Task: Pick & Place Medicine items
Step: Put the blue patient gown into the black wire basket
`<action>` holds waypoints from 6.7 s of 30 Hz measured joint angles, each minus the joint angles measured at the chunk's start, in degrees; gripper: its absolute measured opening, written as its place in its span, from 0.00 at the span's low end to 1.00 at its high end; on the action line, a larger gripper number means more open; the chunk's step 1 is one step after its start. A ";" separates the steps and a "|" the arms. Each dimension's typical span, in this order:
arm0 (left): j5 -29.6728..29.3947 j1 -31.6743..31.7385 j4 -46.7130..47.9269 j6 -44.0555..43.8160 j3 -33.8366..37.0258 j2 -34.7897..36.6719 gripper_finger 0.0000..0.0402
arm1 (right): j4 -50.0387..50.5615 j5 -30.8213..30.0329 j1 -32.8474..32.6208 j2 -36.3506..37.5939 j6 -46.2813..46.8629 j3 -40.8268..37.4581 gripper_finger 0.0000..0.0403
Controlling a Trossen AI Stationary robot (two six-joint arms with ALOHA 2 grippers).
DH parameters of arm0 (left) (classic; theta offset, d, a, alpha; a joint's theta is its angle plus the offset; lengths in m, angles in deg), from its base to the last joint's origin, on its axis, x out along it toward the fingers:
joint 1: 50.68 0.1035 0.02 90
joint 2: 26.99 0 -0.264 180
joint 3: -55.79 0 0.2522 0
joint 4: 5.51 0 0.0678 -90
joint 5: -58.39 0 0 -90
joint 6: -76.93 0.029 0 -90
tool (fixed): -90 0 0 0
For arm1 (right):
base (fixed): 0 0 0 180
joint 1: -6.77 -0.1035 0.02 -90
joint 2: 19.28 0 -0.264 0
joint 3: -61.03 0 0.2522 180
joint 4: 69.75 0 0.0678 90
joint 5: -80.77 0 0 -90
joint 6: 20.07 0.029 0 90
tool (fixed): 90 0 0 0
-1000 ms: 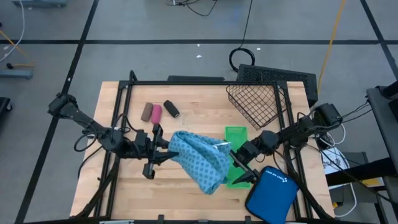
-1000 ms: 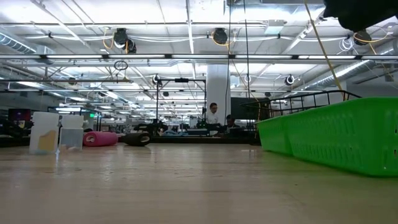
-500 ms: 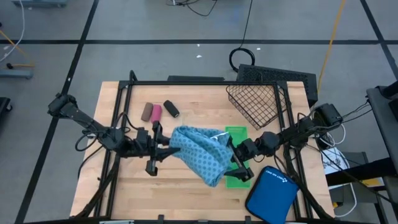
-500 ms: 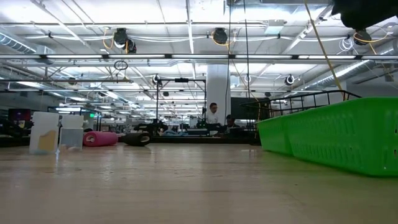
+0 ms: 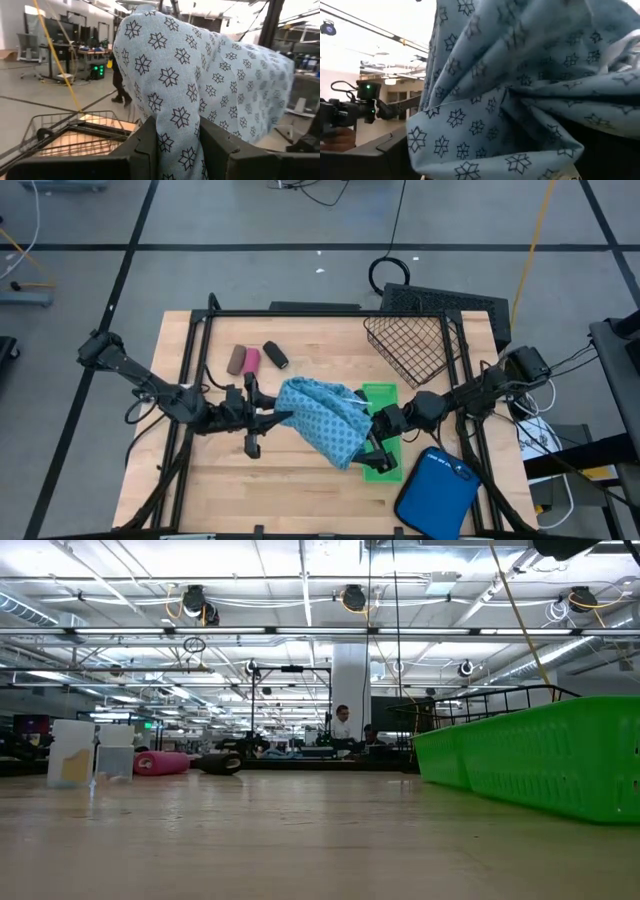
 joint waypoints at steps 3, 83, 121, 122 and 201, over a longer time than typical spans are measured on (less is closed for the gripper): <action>-1.89 -0.01 1.26 0.29 0.00 0.00 0.25 | -0.03 2.46 0.01 0.00 0.42 0.06 0.98; -28.40 -23.30 5.30 22.94 0.00 11.77 0.93 | 53.49 -29.11 3.23 31.05 -2.82 0.06 0.04; 16.13 33.25 28.95 -0.13 23.69 41.63 0.94 | 73.04 -50.46 14.63 38.05 -11.44 0.06 0.04; 17.06 34.56 29.39 -0.19 24.92 43.23 0.93 | 74.42 -50.88 15.72 38.05 -10.12 0.06 0.04; 22.16 39.12 30.85 7.48 29.40 52.52 0.93 | 67.67 -44.57 43.74 44.90 37.53 -25.14 0.50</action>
